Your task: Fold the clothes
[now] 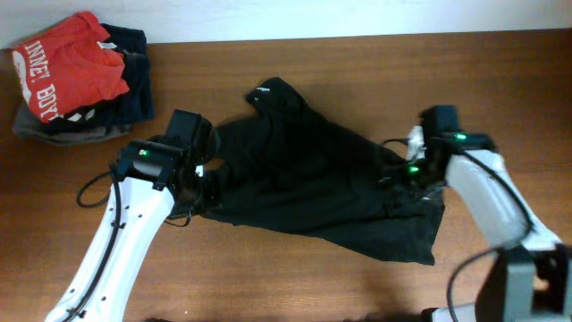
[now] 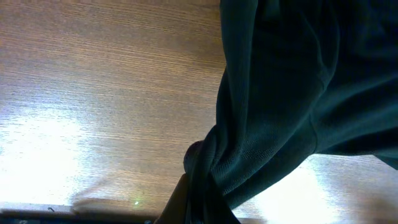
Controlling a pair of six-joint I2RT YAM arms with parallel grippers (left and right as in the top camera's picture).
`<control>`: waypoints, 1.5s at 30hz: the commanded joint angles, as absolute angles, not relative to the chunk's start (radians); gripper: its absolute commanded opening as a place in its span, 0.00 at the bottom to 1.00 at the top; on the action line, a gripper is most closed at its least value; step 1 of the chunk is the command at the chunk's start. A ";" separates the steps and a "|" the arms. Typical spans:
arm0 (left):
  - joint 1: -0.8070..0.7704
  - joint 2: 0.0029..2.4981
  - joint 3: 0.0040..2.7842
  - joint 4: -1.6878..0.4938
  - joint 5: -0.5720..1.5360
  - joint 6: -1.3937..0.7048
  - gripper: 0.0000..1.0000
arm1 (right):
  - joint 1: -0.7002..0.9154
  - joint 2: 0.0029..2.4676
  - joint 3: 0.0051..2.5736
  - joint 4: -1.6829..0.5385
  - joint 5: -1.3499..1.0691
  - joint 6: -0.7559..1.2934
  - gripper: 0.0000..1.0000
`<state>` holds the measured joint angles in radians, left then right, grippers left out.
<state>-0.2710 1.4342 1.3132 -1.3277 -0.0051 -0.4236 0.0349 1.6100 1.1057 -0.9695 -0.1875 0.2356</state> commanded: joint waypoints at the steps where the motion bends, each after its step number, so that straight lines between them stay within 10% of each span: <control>1: -0.271 1.411 1.323 -1.327 -0.024 -0.432 0.01 | 0.121 1.684 1.099 -0.964 -0.073 0.257 0.88; 29: -0.271 1.411 1.323 -1.321 -0.046 -0.432 0.01 | 0.236 1.855 1.100 -0.763 0.243 0.293 0.87; 45: -0.271 1.411 1.323 -1.322 -0.050 -0.432 0.01 | 0.234 1.855 1.149 -0.743 0.411 0.345 0.33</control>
<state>-0.2710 1.4342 1.3132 -1.3201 -0.0273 -0.4236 0.2302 1.8450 1.1103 -0.7475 0.3233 0.3042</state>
